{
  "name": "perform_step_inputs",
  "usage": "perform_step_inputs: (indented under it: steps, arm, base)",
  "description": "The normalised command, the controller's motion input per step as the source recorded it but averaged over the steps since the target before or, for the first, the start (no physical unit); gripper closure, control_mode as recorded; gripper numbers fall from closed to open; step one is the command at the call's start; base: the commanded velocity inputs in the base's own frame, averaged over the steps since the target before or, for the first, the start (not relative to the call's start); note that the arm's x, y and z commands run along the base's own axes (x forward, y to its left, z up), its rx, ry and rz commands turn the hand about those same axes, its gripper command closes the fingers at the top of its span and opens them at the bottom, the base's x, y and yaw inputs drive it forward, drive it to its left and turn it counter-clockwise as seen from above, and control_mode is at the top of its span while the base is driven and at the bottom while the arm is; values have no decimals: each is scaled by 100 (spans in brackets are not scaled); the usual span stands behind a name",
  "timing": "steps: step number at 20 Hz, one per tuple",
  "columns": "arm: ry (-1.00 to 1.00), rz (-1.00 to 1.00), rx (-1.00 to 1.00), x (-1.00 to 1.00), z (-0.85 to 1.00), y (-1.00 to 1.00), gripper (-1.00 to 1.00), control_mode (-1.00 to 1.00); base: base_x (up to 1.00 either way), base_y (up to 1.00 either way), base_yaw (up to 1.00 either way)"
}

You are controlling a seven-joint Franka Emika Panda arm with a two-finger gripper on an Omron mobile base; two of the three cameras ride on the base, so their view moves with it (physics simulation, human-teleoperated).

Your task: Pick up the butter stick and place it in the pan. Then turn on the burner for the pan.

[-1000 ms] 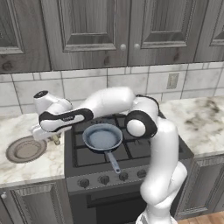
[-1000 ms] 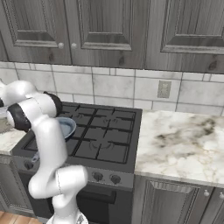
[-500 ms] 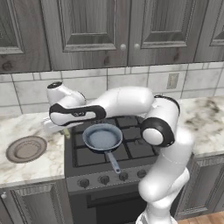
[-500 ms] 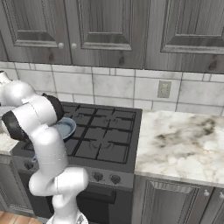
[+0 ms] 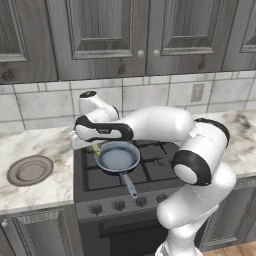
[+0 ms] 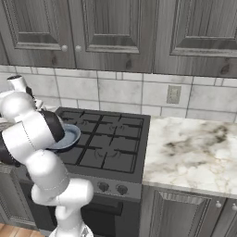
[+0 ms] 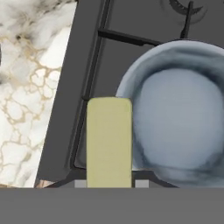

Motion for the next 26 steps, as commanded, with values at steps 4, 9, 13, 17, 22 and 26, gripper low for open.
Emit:
perform_step_inputs:
  steps: [4, 9, 13, 17, 22, 26]
  arm:
    - [0, 0, 7, 0, -11, -68, 100, -100]
    - [0, 0, 11, 5, -3, -57, 100, -100]
    - [0, 0, 10, 23, -12, -39, 100, -100]
    - [0, 0, 7, 40, -27, -21, 100, -100]
    - [0, 0, 1, 34, -41, -4, 100, -100]
    - [0, 0, 0, 21, -39, 0, 100, -100]
  base:
    - [0, 0, 0]
    - [0, 0, 0]
    - [0, 0, 0]
    - [0, 0, 0]
    - [0, 0, 0]
    - [0, 0, 0]
